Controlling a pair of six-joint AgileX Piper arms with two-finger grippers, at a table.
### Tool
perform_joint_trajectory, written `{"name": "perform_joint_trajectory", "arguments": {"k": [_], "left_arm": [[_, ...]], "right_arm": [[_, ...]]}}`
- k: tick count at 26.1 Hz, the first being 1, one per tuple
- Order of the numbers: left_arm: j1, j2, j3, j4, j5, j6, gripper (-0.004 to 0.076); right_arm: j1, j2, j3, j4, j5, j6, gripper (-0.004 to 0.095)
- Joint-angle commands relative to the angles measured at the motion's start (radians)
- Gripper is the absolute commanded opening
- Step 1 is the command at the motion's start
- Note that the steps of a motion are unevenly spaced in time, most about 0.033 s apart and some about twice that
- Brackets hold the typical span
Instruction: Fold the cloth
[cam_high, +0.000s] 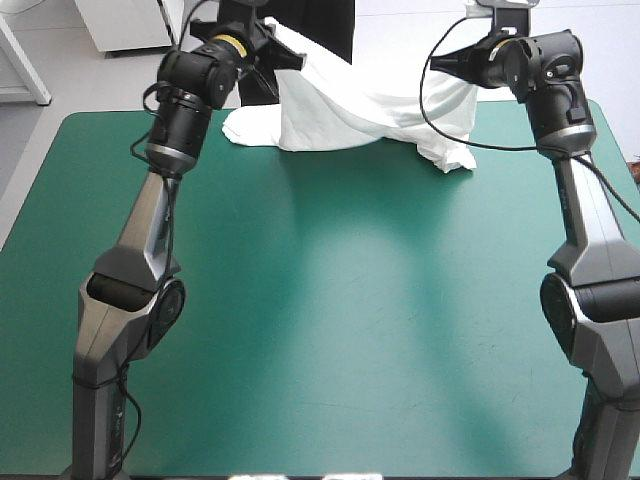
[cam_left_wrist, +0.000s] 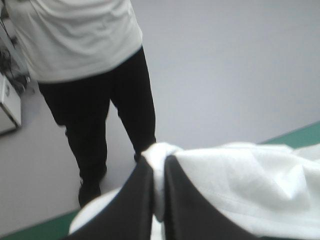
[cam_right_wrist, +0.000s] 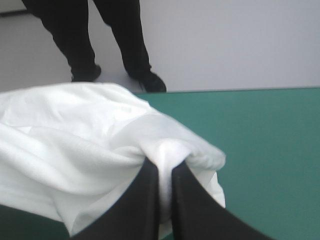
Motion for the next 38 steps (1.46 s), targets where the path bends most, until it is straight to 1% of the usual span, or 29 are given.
{"name": "perform_joint_trajectory", "arguments": {"k": [1, 2, 4, 6, 9, 11, 14, 18, 20, 21, 23, 25, 26, 28, 29, 30, 32, 35, 38], "left_arm": [[0.002, 0.020, -0.025, 0.007, 0.024, -0.047, -0.0010], [0.002, 0.033, -0.025, 0.007, 0.049, -0.055, -0.0010], [0.002, 0.065, -0.025, 0.005, 0.168, -0.114, -0.0010], [0.002, 0.067, -0.025, -0.008, 0.292, -0.121, -0.0010], [0.002, 0.067, -0.021, 0.000, 0.420, -0.142, -0.0010], [0.000, 0.067, 0.000, 0.049, 0.483, -0.154, -0.0010], [0.000, 0.056, 0.024, 0.054, 0.493, -0.186, -0.0010], [-0.025, 0.029, 0.070, 0.084, 0.493, -0.194, -0.0010], [-0.042, 0.000, 0.142, 0.109, 0.493, -0.202, -0.0010], [-0.055, -0.027, 0.218, 0.127, 0.491, -0.223, -0.0010], [-0.071, -0.088, 0.360, 0.159, 0.450, -0.276, -0.0010], [-0.091, -0.199, 0.599, 0.166, 0.315, -0.346, -0.0010], [-0.103, -0.265, 0.731, 0.161, 0.225, -0.376, -0.0010], [-0.123, -0.374, 0.958, 0.155, 0.075, -0.398, -0.0010], [-0.131, -0.448, 1.089, 0.155, 0.006, -0.417, -0.0010], [-0.133, -0.492, 1.162, 0.155, -0.038, -0.434, -0.0010], [-0.133, -0.588, 1.313, 0.158, -0.058, -0.486, -0.0010], [-0.131, -0.714, 1.492, 0.188, -0.058, -0.556, -0.0010], [-0.154, -0.850, 1.642, 0.193, -0.060, -0.588, -0.0010]], "right_arm": [[-0.035, 0.025, -0.022, 0.055, 0.015, -0.020, -0.0017], [-0.036, 0.039, -0.022, 0.070, 0.028, -0.027, -0.0017], [-0.045, 0.083, -0.022, 0.129, 0.098, -0.050, -0.0017], [-0.045, 0.096, -0.006, 0.159, 0.169, -0.064, -0.0017], [-0.045, 0.090, 0.077, 0.174, 0.236, -0.072, -0.0017], [-0.045, 0.062, 0.164, 0.211, 0.217, -0.105, -0.0017], [-0.043, -0.007, 0.329, 0.235, 0.153, -0.140, -0.0017], [-0.043, -0.167, 0.643, 0.230, -0.006, -0.185, -0.0017], [-0.043, -0.250, 0.814, 0.230, -0.075, -0.216, -0.0017], [-0.043, -0.293, 0.889, 0.233, -0.103, -0.231, -0.0017], [-0.043, -0.360, 1.000, 0.233, -0.140, -0.239, -0.0017], [-0.043, -0.418, 1.087, 0.229, -0.160, -0.245, -0.0017], [-0.043, -0.439, 1.118, 0.229, -0.162, -0.248, -0.0017], [-0.043, -0.472, 1.159, 0.243, -0.158, -0.251, -0.0017], [-0.043, -0.487, 1.177, 0.258, -0.153, -0.262, -0.0017], [-0.043, -0.500, 1.192, 0.267, -0.147, -0.267, -0.0017], [-0.043, -0.524, 1.220, 0.277, -0.140, -0.267, -0.0017], [-0.043, -0.566, 1.284, 0.282, -0.128, -0.267, -0.0017], [-0.043, -0.625, 1.373, 0.281, -0.128, -0.267, -0.0017]]}}
